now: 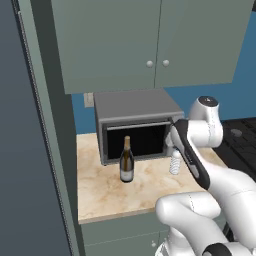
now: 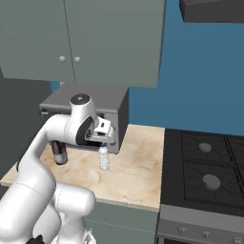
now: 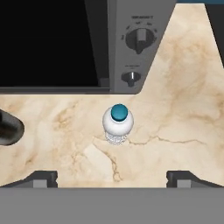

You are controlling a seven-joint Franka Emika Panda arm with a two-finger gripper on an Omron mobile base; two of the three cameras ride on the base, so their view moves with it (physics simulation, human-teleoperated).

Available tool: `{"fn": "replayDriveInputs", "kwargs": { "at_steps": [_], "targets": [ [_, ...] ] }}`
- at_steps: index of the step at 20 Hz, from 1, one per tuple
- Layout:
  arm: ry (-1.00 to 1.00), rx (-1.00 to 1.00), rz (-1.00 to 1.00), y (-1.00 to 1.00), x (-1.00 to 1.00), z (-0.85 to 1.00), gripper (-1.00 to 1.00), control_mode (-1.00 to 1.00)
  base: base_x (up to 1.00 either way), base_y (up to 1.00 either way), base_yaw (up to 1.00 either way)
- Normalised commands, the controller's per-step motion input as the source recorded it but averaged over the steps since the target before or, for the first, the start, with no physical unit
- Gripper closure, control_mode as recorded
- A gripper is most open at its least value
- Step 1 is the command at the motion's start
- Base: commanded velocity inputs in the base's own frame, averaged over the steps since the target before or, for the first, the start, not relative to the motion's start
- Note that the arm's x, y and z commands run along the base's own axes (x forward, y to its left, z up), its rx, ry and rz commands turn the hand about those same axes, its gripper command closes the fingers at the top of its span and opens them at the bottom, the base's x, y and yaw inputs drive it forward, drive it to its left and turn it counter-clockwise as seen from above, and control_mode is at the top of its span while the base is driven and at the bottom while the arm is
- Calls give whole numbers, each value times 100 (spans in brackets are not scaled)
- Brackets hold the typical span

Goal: Move the drinks to the dining counter.

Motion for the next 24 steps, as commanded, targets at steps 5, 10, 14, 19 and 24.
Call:
{"fn": "replayDriveInputs", "kwargs": {
  "at_steps": [5,10,14,19,24],
  "targets": [
    [1,0,0,0,47,-43,-100,-100,0,0,0],
    [0,0,0,0,27,-35,-100,-100,0,0,0],
    [0,0,0,0,0,-30,-100,-100,0,0,0],
    [0,0,0,0,0,-30,-100,-100,0,0,0],
    [0,0,0,-1,7,-23,-100,-100,0,0,0]
  ]
}}
